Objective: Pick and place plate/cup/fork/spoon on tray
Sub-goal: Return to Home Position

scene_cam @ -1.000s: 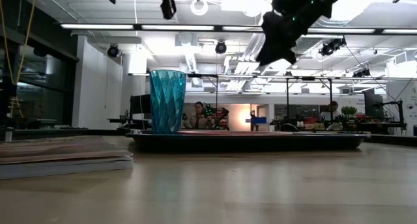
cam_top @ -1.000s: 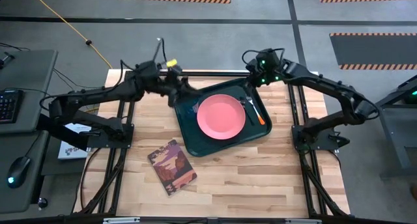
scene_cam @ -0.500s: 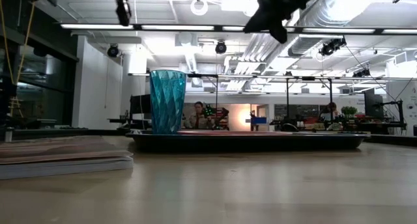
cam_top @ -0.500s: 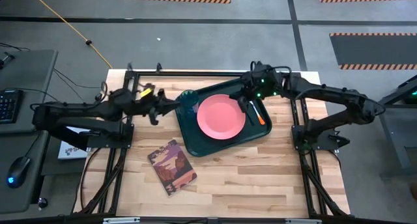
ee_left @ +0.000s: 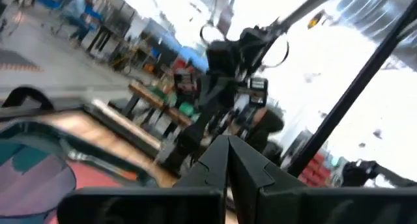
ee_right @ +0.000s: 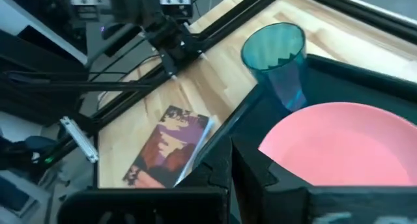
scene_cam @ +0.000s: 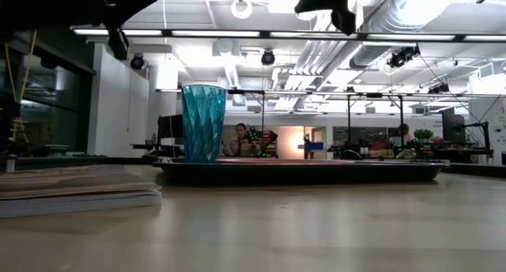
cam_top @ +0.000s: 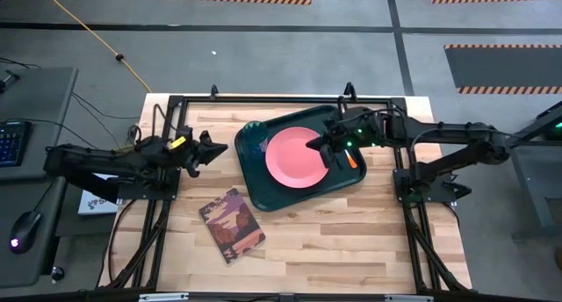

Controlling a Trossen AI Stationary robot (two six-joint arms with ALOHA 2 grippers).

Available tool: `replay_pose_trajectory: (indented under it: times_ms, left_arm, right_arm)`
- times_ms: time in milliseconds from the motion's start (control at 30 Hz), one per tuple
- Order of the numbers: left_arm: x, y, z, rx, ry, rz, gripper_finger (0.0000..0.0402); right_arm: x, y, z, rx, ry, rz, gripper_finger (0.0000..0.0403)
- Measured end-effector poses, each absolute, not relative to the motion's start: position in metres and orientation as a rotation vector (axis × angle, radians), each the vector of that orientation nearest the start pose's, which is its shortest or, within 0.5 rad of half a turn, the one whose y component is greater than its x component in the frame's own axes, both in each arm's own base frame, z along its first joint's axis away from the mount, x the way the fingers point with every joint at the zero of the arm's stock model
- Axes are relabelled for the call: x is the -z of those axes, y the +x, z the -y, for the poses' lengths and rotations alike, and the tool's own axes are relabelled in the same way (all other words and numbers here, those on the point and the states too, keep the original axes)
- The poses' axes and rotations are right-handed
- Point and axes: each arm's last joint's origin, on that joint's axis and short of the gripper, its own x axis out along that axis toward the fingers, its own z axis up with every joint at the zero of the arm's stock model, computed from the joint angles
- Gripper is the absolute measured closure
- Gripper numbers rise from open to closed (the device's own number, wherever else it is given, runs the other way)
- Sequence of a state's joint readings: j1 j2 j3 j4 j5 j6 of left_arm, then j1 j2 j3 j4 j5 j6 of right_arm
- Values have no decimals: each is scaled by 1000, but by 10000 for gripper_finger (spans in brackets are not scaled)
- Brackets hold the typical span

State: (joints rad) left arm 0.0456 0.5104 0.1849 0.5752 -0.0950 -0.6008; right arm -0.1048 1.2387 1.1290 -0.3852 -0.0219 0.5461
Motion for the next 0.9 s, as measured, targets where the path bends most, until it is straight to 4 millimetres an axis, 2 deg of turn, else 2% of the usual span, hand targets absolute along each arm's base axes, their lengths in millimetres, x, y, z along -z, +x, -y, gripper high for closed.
replay_pose_trajectory:
  times_ms: [133, 300, 500, 700, 800, 900]
  left_arm:
    - [-215, 124, -10, -84, -653, 347, 401]
    - [-195, 118, -10, -106, -681, 332, 401]
    - [-195, 115, -10, -125, -637, 332, 401]
    - [-195, 115, -9, -83, -622, 310, 401]
    - [-195, 115, -9, -82, -622, 310, 401]
    - [-195, 115, -9, -89, -622, 311, 401]
  right_arm:
    - [-347, 258, 21, 225, 586, -439, 403]
    - [-356, 247, 13, 216, 625, -417, 403]
    - [-363, 227, -4, 223, 607, -432, 403]
    - [-370, 195, -22, 227, 534, -447, 403]
    - [-358, 176, -30, 168, 531, -391, 403]
    - [-327, 155, -34, 88, 599, -321, 403]
